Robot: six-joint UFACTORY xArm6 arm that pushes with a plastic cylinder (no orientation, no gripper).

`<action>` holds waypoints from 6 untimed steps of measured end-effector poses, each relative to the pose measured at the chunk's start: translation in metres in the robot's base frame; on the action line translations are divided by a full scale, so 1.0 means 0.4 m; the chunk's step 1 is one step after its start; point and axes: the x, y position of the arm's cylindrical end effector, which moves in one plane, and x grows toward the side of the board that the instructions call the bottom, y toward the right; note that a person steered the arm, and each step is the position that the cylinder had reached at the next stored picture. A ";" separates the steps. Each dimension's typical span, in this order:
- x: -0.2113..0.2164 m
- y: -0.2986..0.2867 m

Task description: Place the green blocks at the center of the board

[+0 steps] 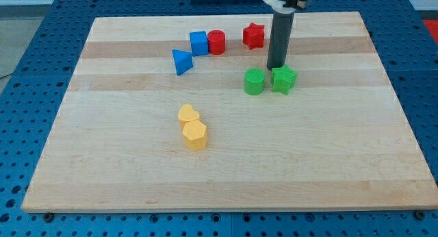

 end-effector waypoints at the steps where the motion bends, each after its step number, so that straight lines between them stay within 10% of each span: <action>1: -0.047 0.033; 3: 0.014 0.228; 6: 0.113 -0.035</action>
